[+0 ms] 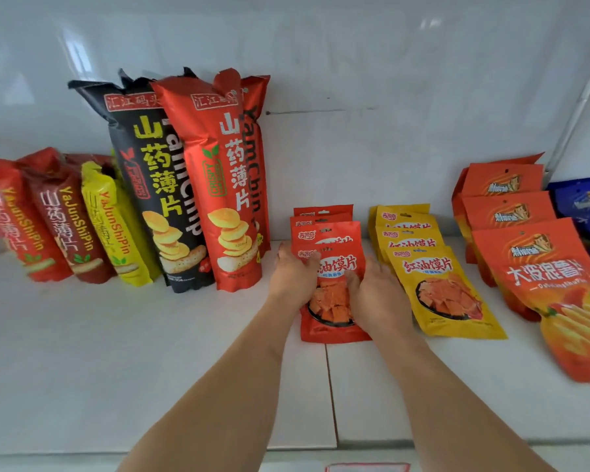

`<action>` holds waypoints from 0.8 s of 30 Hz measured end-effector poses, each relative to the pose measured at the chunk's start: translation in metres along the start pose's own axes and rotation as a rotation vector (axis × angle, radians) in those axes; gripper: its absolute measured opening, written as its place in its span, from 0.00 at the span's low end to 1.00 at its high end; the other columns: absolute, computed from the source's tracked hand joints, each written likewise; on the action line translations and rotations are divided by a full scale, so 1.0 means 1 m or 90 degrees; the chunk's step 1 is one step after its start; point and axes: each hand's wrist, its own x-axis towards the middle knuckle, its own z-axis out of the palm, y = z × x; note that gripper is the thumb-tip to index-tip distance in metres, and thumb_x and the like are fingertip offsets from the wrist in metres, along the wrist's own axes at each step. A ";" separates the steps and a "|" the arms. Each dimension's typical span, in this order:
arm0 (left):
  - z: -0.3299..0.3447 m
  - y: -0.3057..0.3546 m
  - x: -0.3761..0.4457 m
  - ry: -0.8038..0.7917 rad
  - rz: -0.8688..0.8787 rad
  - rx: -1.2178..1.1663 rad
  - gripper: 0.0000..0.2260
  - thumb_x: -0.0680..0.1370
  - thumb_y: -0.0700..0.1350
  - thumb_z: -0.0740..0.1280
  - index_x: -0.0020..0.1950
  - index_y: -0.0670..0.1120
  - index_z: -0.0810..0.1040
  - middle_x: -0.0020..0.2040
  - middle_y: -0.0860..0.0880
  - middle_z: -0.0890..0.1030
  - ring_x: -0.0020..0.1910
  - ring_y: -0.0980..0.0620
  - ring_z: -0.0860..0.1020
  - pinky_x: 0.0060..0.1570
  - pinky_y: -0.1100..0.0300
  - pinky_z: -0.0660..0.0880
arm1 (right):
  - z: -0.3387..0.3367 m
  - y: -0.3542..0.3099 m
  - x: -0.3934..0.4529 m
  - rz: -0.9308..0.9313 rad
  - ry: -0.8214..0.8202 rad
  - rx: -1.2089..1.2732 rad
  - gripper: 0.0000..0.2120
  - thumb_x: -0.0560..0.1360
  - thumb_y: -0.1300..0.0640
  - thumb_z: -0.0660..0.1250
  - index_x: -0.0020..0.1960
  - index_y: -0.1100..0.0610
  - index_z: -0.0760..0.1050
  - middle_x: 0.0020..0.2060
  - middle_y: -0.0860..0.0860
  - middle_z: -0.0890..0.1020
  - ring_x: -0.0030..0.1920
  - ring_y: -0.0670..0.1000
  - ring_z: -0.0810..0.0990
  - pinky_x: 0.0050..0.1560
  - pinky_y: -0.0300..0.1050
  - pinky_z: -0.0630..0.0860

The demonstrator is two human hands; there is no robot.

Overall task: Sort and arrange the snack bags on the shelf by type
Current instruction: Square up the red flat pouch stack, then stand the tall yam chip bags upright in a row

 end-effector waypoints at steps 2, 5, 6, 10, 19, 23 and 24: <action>-0.009 0.000 -0.017 0.016 -0.005 0.030 0.30 0.82 0.57 0.62 0.78 0.43 0.58 0.74 0.44 0.69 0.71 0.43 0.72 0.64 0.50 0.73 | -0.008 -0.002 -0.004 -0.018 0.051 -0.008 0.23 0.83 0.45 0.53 0.71 0.58 0.66 0.63 0.55 0.76 0.61 0.57 0.76 0.55 0.50 0.74; -0.027 -0.005 -0.038 0.062 0.021 0.074 0.30 0.83 0.58 0.60 0.80 0.45 0.58 0.78 0.46 0.65 0.75 0.45 0.67 0.69 0.49 0.69 | -0.016 -0.007 -0.008 -0.067 0.107 0.000 0.21 0.82 0.47 0.57 0.68 0.60 0.70 0.62 0.56 0.77 0.59 0.58 0.77 0.54 0.52 0.76; -0.035 -0.009 -0.043 0.083 0.035 0.074 0.28 0.83 0.57 0.61 0.80 0.46 0.60 0.78 0.47 0.67 0.75 0.45 0.68 0.70 0.49 0.69 | -0.017 -0.009 -0.008 -0.085 0.112 0.003 0.21 0.81 0.47 0.58 0.68 0.60 0.70 0.62 0.56 0.77 0.60 0.58 0.76 0.55 0.53 0.76; -0.071 -0.025 -0.055 0.152 0.059 0.080 0.18 0.83 0.53 0.61 0.71 0.48 0.73 0.67 0.47 0.77 0.63 0.45 0.76 0.59 0.53 0.75 | -0.030 -0.038 -0.019 -0.136 0.071 0.049 0.25 0.81 0.46 0.58 0.73 0.57 0.66 0.69 0.55 0.72 0.68 0.56 0.71 0.65 0.52 0.70; -0.135 -0.054 -0.049 0.383 0.149 -0.004 0.20 0.81 0.52 0.65 0.71 0.45 0.71 0.70 0.48 0.70 0.69 0.47 0.69 0.67 0.53 0.68 | -0.014 -0.126 -0.012 -0.164 -0.077 0.326 0.29 0.78 0.42 0.64 0.75 0.52 0.63 0.72 0.49 0.71 0.70 0.50 0.70 0.65 0.45 0.69; -0.166 -0.066 -0.029 0.347 0.143 -0.031 0.34 0.79 0.55 0.68 0.79 0.43 0.60 0.79 0.46 0.61 0.78 0.48 0.58 0.75 0.54 0.58 | 0.012 -0.156 -0.002 -0.127 -0.092 0.401 0.37 0.73 0.36 0.68 0.76 0.47 0.61 0.69 0.45 0.71 0.70 0.48 0.70 0.67 0.49 0.71; -0.171 -0.069 -0.023 0.320 0.144 -0.046 0.37 0.78 0.57 0.68 0.80 0.44 0.57 0.80 0.46 0.59 0.79 0.48 0.56 0.77 0.51 0.57 | 0.017 -0.163 0.000 -0.119 -0.088 0.417 0.38 0.72 0.37 0.70 0.76 0.47 0.60 0.68 0.44 0.70 0.69 0.47 0.70 0.67 0.47 0.70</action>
